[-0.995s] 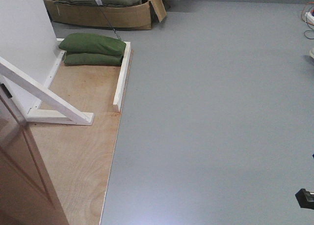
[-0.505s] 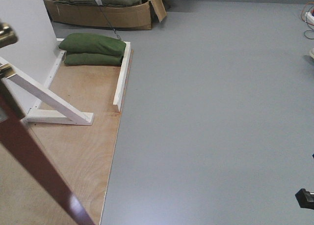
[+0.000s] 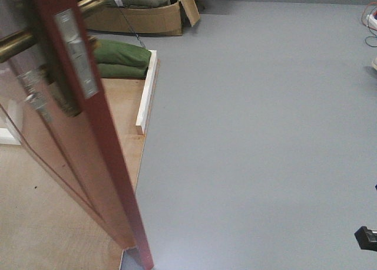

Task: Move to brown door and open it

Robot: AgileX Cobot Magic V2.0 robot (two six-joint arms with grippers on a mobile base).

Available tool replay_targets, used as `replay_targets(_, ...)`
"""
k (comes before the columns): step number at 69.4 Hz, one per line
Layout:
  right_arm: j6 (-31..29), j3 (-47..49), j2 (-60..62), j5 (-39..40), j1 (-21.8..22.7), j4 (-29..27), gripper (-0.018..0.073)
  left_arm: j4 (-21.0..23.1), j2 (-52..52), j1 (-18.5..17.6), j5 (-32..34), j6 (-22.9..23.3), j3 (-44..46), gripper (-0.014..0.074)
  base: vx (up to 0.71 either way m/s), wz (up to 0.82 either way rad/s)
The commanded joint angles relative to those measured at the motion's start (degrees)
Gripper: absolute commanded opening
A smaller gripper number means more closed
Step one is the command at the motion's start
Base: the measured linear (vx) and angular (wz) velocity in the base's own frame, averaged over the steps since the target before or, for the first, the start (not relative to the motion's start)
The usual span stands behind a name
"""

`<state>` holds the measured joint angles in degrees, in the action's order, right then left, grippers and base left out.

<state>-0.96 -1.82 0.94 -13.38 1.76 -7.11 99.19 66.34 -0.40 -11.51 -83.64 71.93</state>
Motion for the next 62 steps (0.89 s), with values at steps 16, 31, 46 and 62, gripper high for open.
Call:
replay_targets(16,-0.51,-0.11,0.51,4.53,-0.03,0.31,0.0000,5.75,2.46,-7.85,-2.44,-10.50,1.37,0.0011,0.00,0.00)
replay_targets(31,-0.51,-0.11,0.51,4.53,-0.03,0.31,0.0000,5.75,5.47,-10.57,-2.59,-18.96,1.37,0.0011,0.00,0.00)
replay_targets(46,-0.51,-0.11,0.51,4.53,-0.03,0.31,0.0000,5.75,7.43,-10.64,-2.70,-18.94,1.37,0.0011,0.00,0.00)
replay_targets(62,-0.51,-0.11,0.51,4.53,-0.03,0.31,0.0000,5.75,7.60,-10.64,-2.70,-18.94,1.37,0.0011,0.00,0.00)
